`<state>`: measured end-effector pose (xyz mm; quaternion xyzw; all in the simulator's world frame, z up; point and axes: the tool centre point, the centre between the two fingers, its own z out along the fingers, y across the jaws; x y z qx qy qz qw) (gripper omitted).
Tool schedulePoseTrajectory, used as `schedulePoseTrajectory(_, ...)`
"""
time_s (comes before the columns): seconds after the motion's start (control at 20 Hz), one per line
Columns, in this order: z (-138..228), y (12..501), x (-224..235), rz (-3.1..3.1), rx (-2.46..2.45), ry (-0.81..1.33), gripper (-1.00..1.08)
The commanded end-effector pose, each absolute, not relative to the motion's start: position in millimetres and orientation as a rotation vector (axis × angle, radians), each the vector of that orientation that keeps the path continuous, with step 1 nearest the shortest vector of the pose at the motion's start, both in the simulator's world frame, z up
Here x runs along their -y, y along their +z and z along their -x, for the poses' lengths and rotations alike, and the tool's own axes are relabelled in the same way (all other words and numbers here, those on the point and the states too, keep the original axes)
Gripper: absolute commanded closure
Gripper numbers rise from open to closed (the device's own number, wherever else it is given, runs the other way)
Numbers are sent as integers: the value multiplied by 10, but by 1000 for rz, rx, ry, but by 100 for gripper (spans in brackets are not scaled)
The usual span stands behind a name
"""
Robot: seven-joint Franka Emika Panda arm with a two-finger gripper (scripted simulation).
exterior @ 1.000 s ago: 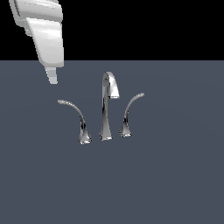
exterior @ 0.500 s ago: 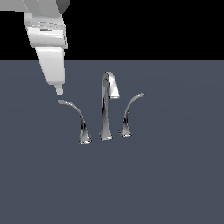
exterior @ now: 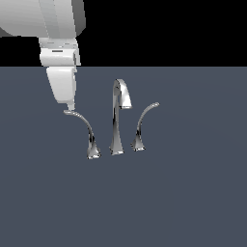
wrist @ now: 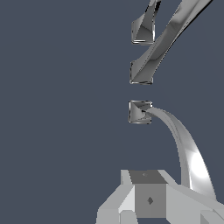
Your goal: Turn on the faucet by rotating a designated handle.
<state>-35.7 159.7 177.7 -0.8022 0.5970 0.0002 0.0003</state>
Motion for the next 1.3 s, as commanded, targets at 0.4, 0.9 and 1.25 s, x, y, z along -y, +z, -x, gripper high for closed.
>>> schedulePoseTrajectory(0.4, 274, 1700, -1587, 2488, -1919, 0, 108)
schedulePoseTrajectory(0.9, 536, 1701, -1621, 2488, -1919, 0, 108)
schedulePoseTrajectory(1.25, 732, 1701, -1650, 2488, -1919, 0, 108)
